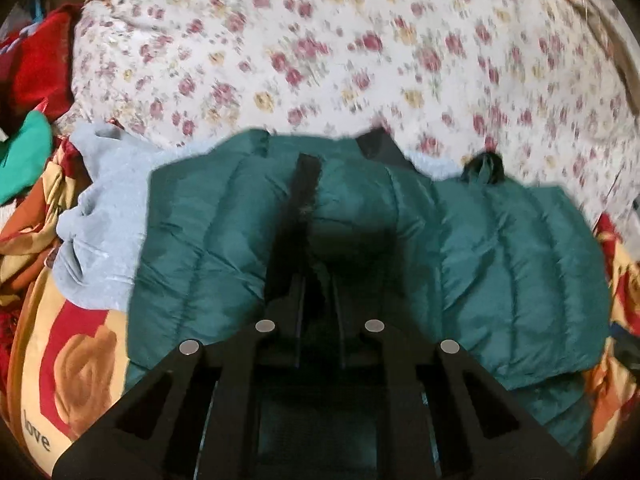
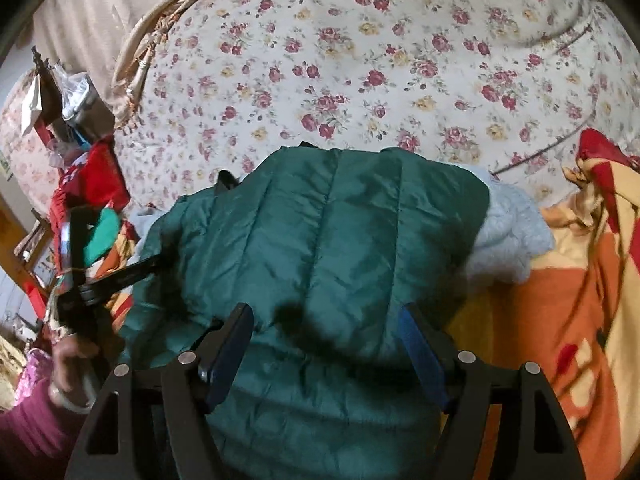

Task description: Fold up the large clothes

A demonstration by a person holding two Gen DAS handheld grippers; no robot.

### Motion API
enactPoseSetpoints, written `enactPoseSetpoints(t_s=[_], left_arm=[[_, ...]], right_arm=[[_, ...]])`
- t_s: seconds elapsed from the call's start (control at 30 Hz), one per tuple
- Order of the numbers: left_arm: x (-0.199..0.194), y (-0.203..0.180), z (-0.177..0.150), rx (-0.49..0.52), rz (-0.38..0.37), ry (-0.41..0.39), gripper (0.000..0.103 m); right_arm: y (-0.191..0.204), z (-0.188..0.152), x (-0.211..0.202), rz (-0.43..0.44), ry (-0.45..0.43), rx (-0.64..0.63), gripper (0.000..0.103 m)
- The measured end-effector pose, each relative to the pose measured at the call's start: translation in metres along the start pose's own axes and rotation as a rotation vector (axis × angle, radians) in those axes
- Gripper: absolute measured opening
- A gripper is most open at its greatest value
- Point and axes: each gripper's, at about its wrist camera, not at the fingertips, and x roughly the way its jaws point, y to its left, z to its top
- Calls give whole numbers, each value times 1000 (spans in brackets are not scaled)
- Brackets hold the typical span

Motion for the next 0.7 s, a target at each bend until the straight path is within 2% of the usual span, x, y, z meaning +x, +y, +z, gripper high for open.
enactPoseSetpoints(t_s=[0.1,0.2,0.3,0.4,0.47,0.53,0.57,0.63,0.7], left_arm=[[-13,17,1,-26,29,-40,9],[-9,29,-4,-26,47,-12,9],[-6,31,-10,-12,65,-4,10],[-10,30,-10,-8,64,-1,12],[-15,30,-9,-2,58,6,24],[-23,28,-8,11,24,0,72],[-30,27,-8,14,12,-30,77],[-43,24,-8,33,25,-95,78],[-49,17,-7,66,37,-124,78]], right_arm=[[7,11,34,-38,9,-32,73],[22,23,66,-103,-2,-103,71],[33,32,102,-149,38,-150,71],[37,39,108,-171,48,-170,71],[37,43,97,-166,52,-164,71],[33,44,75,-149,24,-138,71],[29,43,58,-133,-2,-122,71],[22,39,38,-125,-25,-105,71],[12,36,25,-147,-19,-89,71]])
